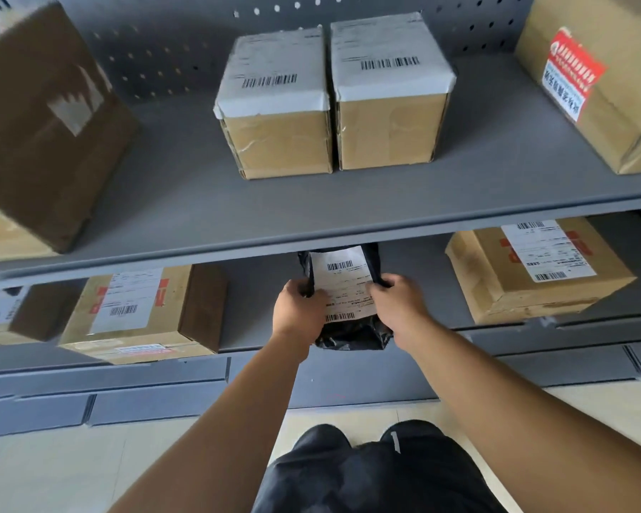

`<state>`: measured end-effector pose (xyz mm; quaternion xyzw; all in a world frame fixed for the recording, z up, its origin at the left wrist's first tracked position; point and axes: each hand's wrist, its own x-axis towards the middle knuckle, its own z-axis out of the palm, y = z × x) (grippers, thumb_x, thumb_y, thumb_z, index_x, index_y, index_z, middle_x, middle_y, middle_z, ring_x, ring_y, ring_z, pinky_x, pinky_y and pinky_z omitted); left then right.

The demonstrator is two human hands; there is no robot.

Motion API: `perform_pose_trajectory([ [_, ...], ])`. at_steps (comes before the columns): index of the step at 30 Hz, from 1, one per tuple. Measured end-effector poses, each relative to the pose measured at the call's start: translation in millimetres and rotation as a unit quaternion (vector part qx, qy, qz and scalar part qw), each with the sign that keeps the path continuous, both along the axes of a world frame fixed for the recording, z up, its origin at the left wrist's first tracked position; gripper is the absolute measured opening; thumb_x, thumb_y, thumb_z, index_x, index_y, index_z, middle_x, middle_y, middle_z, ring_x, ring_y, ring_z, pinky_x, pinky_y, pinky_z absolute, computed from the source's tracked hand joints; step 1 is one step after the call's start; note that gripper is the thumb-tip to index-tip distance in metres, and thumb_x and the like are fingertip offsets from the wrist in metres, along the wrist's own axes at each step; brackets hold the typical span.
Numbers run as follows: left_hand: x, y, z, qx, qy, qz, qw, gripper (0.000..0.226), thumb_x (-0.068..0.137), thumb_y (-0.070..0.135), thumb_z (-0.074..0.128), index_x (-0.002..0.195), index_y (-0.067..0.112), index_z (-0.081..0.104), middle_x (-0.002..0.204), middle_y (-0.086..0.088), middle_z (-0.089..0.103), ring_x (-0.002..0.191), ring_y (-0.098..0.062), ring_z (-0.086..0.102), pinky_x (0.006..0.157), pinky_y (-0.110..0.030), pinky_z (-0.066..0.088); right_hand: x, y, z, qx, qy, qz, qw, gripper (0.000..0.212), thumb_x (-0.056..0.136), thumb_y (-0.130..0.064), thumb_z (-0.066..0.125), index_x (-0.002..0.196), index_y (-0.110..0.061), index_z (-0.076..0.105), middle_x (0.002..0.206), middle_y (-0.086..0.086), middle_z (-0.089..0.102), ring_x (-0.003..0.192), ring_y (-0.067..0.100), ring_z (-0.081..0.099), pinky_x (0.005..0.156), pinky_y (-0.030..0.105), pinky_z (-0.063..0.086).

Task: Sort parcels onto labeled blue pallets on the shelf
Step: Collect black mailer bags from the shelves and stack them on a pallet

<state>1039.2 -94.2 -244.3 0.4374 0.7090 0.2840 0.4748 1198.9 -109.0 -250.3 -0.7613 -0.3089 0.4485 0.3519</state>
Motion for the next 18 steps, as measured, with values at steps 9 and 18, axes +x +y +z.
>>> perform_pose_trajectory([
  [9,-11,-39,42,-0.021,-0.026,0.024,0.999,0.018,0.091,0.019,0.060,0.107,0.028,0.063,0.097,0.007,0.073,0.081,-0.014,0.074,0.057,-0.024,0.061,-6,-36,40,0.018,0.021,-0.028,0.999,0.013,0.091,-0.017,0.067,0.080,-0.024,0.068,0.085,-0.007,0.075,0.080,0.019,0.073,0.067,0.032,0.061],
  [18,-12,-96,78,0.001,-0.046,0.097,0.994,0.017,0.096,0.023,0.062,0.113,0.026,0.061,0.106,0.003,0.072,0.089,-0.018,0.075,0.063,-0.030,0.065,-4,-68,71,0.051,0.070,0.041,0.995,0.014,0.092,-0.020,0.069,0.086,-0.031,0.065,0.093,-0.009,0.074,0.083,0.013,0.072,0.070,0.031,0.059],
])
